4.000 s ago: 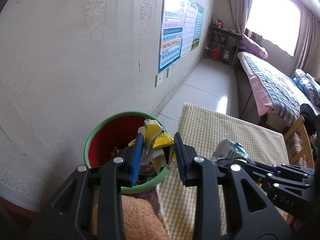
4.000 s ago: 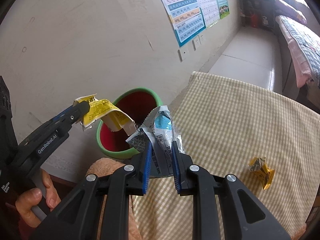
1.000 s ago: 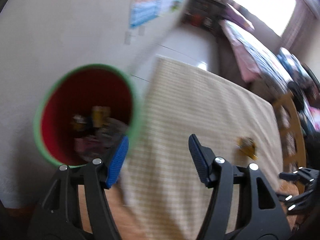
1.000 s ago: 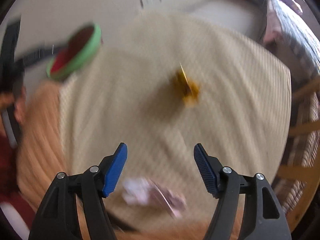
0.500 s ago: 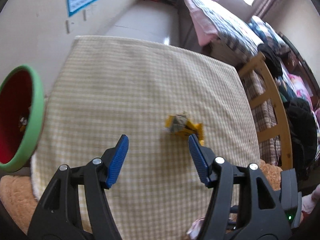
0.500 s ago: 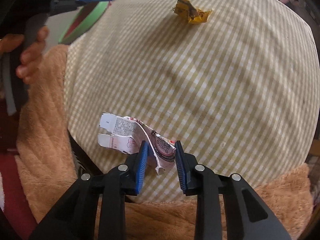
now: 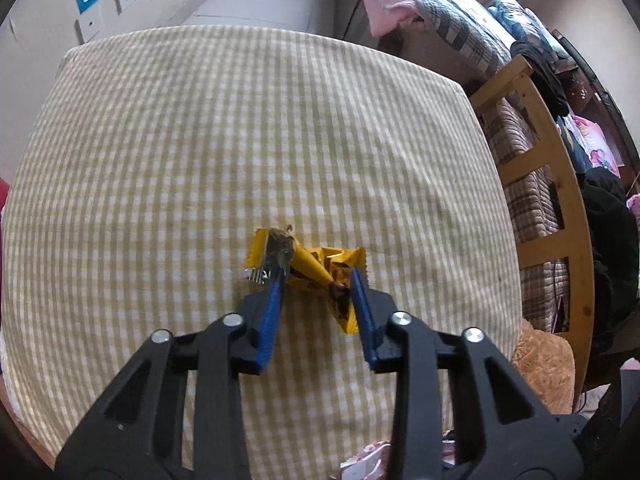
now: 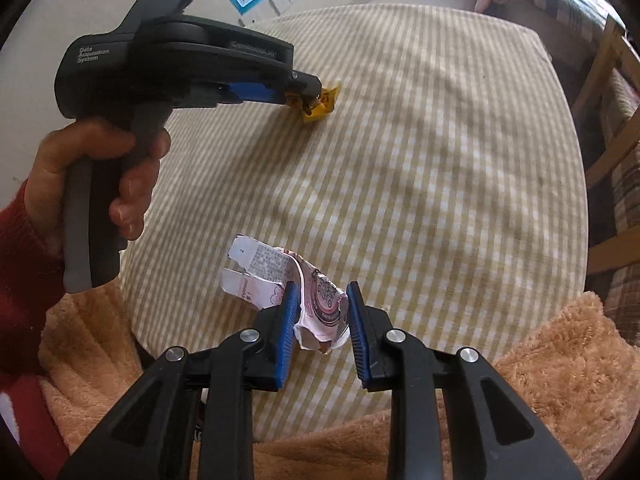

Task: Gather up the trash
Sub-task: 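Carry the gold wrapper and pink-white paper over the red bin and open both tools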

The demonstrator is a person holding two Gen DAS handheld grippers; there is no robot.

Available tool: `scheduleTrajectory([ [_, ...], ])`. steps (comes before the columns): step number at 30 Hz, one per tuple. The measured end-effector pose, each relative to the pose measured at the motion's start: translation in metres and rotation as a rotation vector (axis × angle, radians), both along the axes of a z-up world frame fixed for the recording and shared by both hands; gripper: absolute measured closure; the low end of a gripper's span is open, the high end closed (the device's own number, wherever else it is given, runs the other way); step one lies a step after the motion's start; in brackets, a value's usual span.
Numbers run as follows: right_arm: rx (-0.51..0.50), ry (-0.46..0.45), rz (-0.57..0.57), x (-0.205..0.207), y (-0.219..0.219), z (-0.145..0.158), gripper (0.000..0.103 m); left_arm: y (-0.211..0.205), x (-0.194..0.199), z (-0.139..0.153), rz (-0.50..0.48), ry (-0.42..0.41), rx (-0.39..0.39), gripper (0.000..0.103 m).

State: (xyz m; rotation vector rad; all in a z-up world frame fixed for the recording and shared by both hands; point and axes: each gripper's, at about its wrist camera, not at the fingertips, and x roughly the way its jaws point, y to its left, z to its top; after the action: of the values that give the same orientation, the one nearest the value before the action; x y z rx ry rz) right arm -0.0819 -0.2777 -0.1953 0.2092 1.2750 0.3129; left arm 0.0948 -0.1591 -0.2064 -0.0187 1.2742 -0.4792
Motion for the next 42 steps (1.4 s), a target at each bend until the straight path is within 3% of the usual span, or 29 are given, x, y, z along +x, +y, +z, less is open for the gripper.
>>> scheduleTrajectory([
  [6, -0.034, -0.033, -0.019, -0.003, 0.001, 0.003, 0.080, 0.030, -0.011, 0.021, 0.036, -0.053, -0.008, 0.081],
  [11, -0.057, -0.062, -0.075, 0.010, 0.001, 0.007, 0.081, 0.068, -0.021, 0.053, 0.092, -0.156, 0.010, 0.081],
  [18, 0.021, -0.077, -0.210, 0.036, 0.007, 0.015, 0.081, 0.127, -0.026, 0.087, 0.214, -0.210, 0.000, 0.081],
  [24, 0.033, -0.097, -0.176, 0.054, 0.031, 0.027, 0.081, 0.146, -0.032, 0.105, 0.257, -0.297, 0.049, 0.081],
  [34, 0.033, -0.155, -0.162, 0.068, 0.057, 0.050, 0.081, 0.168, -0.033, 0.106, 0.302, -0.304, 0.035, 0.081],
  [42, 0.049, -0.198, -0.132, 0.077, 0.071, 0.068, 0.081, 0.176, -0.042, 0.130, 0.312, -0.396, 0.064, 0.081],
])
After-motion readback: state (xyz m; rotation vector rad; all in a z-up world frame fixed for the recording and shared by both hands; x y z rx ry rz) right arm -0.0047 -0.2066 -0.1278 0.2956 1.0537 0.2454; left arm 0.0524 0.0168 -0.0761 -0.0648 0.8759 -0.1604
